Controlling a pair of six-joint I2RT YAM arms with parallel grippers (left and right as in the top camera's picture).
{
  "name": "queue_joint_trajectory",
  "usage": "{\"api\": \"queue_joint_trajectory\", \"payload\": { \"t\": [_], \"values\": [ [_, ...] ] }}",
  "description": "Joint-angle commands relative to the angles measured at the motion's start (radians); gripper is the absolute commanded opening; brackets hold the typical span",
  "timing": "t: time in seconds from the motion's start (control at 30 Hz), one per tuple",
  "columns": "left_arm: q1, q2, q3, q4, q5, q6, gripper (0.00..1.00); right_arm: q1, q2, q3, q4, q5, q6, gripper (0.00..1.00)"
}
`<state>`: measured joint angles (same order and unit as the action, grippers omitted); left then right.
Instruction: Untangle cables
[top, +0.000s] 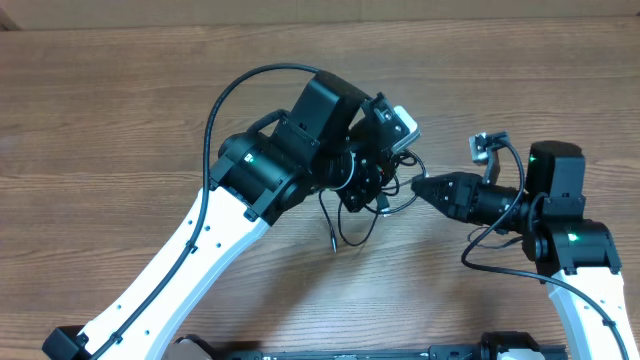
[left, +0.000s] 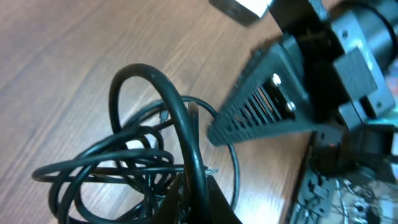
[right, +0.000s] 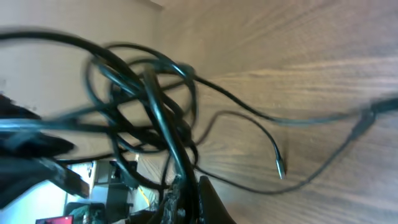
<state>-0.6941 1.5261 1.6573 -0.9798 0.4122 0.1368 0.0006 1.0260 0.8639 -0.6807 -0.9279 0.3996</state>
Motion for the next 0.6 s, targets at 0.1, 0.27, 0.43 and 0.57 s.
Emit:
{"api": "queue_joint_trajectory", "payload": {
  "t": [0.1, 0.27, 0.43, 0.57],
  "values": [
    [-0.002, 0.025, 0.0, -0.087, 0.061, 0.066, 0.04, -0.002, -0.003, 0.001, 0.167, -0.035, 0.048, 0.04],
    [-0.002, 0.057, 0.0, -0.132, 0.079, 0.066, 0.04, -0.002, -0.003, 0.001, 0.282, -0.006, 0.111, 0.04],
    [-0.001, 0.069, 0.0, -0.148, 0.078, 0.067, 0.04, -0.013, -0.003, 0.001, 0.252, 0.177, 0.188, 0.04],
    [-0.001, 0.069, 0.0, -0.15, 0.066, 0.076, 0.04, -0.061, -0.003, 0.001, 0.196, 0.268, 0.237, 0.04]
  ]
}}
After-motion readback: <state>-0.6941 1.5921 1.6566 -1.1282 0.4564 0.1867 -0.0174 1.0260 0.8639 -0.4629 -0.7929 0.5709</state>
